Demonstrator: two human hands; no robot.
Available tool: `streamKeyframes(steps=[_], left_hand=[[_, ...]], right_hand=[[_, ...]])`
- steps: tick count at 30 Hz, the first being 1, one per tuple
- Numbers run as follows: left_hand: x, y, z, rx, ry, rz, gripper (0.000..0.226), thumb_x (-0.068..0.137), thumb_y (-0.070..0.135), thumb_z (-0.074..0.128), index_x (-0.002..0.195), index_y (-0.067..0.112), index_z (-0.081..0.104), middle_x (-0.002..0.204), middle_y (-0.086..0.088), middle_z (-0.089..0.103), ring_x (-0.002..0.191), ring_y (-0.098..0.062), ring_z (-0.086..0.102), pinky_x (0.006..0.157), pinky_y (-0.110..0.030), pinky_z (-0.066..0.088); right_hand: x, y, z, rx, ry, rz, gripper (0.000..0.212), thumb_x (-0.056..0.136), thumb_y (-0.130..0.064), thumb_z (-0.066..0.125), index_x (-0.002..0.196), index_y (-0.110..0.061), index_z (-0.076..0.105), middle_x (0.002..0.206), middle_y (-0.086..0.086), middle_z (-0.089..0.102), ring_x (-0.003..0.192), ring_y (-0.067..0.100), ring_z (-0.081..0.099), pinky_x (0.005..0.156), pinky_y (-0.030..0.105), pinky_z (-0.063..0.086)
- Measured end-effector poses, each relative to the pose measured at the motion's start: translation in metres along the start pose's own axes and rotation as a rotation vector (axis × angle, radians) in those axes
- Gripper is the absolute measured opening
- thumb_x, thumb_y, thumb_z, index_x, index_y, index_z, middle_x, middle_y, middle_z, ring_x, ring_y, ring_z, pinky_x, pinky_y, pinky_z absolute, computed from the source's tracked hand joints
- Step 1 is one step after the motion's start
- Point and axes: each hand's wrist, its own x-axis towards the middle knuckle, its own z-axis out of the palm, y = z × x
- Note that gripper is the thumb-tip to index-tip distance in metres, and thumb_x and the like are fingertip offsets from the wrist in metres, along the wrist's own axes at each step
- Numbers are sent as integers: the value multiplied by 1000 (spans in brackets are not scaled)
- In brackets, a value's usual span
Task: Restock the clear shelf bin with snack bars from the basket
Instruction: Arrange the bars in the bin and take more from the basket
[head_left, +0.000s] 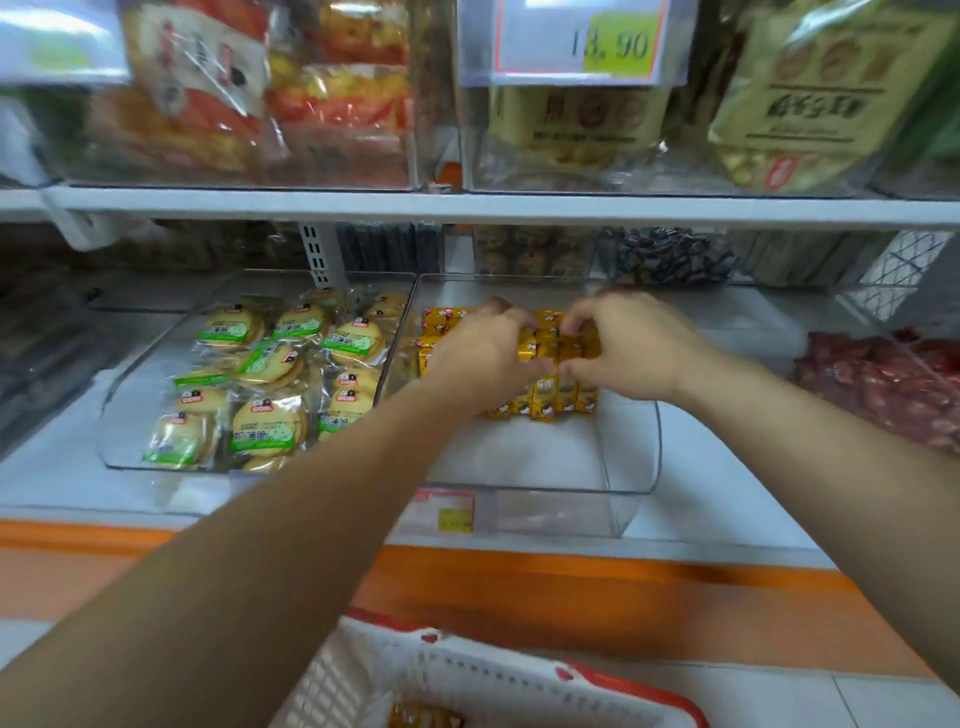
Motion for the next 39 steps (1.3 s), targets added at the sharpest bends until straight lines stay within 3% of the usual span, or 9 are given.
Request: streamKeyframes(steps=[4, 7, 12, 16, 20, 25, 32, 36, 39], left_hand=[[-100, -2, -44, -130, -50, 99, 13, 91, 36, 72, 102, 29, 70, 97, 12, 67, 90, -11, 64, 77, -29, 51], [-172, -7, -50, -142, -227, 71, 3, 90, 36, 72, 92, 35, 69, 79, 20, 66, 76, -3, 66, 71, -29, 56], [-235, -31, 8, 93, -743, -88, 34, 96, 47, 63, 122, 26, 67, 123, 2, 67, 115, -20, 62, 93, -33, 49], [-278, -64, 84, 113, -914, -294, 51, 100, 45, 59, 143, 19, 51, 146, -9, 54, 133, -29, 52, 106, -37, 43], [-312, -92, 152, 32, -927, -431, 59, 98, 42, 62, 149, 19, 44, 148, -9, 51, 133, -29, 51, 108, -40, 45], [-330, -131, 208, -2, -914, -519, 65, 92, 46, 68, 148, 23, 46, 145, -7, 55, 126, -27, 56, 97, -38, 49], [-357, -154, 250, -110, -1133, -504, 88, 71, 77, 73, 143, 30, 54, 141, -3, 59, 126, -28, 57, 101, -42, 47], [-361, -161, 252, -218, -973, -542, 67, 71, 51, 89, 130, 32, 64, 126, 0, 64, 114, -21, 59, 94, -35, 48], [-359, -168, 250, -361, -812, -593, 52, 77, 31, 89, 125, 28, 69, 133, 0, 63, 112, -14, 55, 91, -30, 45]], right_hand=[[-66, -36, -5, 76, -47, -98, 37, 77, -54, 74, 108, -34, 64, 112, -7, 61, 107, 19, 57, 91, 42, 50], [-109, -66, 11, 152, -130, -179, 31, 79, -51, 72, 105, -35, 64, 109, -13, 61, 102, 13, 56, 89, 41, 50], [-151, -102, 93, 205, -392, -202, 27, 83, -41, 71, 106, -28, 66, 108, -4, 65, 100, 18, 59, 81, 33, 48], [-184, -107, 195, 288, -608, -64, 22, 88, -35, 67, 106, -22, 67, 106, -2, 65, 93, 19, 60, 73, 32, 47], [-222, -104, 290, 357, -727, 116, 39, 86, -34, 68, 122, -20, 64, 125, 2, 64, 113, 24, 61, 91, 33, 50], [-249, -84, 357, 323, -636, 202, 42, 85, -35, 62, 124, -19, 60, 128, 4, 62, 117, 24, 57, 94, 37, 49], [-273, -88, 408, 135, -648, 188, 59, 95, -44, 46, 145, -12, 43, 146, 12, 48, 135, 32, 40, 116, 44, 28], [-260, -86, 413, 103, -636, 218, 53, 90, -48, 56, 133, -18, 56, 136, 13, 53, 128, 36, 43, 106, 48, 41], [-258, -87, 417, 102, -704, 218, 45, 91, -51, 55, 122, -20, 65, 127, 15, 58, 119, 37, 50, 99, 45, 44]])
